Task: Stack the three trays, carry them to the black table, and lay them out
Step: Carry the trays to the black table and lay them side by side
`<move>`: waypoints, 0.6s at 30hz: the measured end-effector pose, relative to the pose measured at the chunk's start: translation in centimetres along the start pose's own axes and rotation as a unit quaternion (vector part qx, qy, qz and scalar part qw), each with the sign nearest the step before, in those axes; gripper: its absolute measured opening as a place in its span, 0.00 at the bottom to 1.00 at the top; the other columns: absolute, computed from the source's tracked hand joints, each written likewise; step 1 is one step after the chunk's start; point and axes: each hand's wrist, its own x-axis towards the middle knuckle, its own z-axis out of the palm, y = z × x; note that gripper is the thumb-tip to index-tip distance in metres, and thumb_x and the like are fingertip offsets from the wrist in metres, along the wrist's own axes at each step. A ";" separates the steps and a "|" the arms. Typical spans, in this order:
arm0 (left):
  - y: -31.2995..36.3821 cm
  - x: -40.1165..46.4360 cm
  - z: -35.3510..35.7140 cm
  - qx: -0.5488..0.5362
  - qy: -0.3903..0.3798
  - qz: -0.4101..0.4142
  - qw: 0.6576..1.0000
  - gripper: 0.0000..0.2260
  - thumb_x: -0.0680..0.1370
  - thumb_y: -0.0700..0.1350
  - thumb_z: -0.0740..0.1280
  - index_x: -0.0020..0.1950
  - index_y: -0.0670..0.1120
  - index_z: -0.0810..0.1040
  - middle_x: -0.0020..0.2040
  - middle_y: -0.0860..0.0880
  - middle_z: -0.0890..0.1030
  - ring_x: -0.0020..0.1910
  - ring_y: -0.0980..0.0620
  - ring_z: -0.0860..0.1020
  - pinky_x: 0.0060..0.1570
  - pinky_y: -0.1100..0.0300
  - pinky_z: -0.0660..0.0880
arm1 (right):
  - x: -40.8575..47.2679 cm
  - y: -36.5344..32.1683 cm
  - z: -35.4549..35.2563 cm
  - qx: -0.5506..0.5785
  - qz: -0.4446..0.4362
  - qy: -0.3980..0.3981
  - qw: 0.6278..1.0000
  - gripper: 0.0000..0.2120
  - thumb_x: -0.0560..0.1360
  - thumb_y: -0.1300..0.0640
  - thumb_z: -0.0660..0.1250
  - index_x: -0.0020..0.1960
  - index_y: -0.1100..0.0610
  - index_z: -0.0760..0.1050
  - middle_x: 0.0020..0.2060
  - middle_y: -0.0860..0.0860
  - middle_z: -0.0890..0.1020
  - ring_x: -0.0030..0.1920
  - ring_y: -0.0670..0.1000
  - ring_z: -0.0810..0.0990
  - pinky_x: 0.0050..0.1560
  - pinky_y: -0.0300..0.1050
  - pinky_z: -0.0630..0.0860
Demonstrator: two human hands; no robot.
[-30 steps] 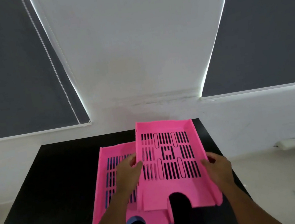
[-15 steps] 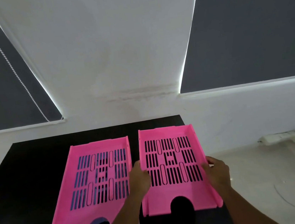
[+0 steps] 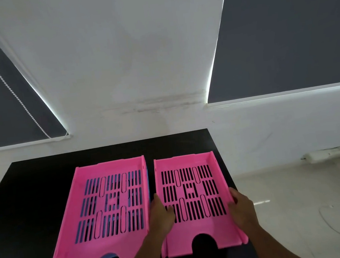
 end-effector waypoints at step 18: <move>2.4 -0.1 -7.1 -0.063 0.054 0.141 0.987 0.19 0.79 0.37 0.62 0.71 0.45 0.69 0.66 0.47 0.76 0.57 0.53 0.77 0.53 0.63 0.77 | -0.6 -6.6 5.5 0.002 -0.020 0.063 0.998 0.07 0.80 0.61 0.63 0.56 0.60 0.78 0.46 0.55 0.83 0.34 0.46 0.79 0.29 0.35 0.78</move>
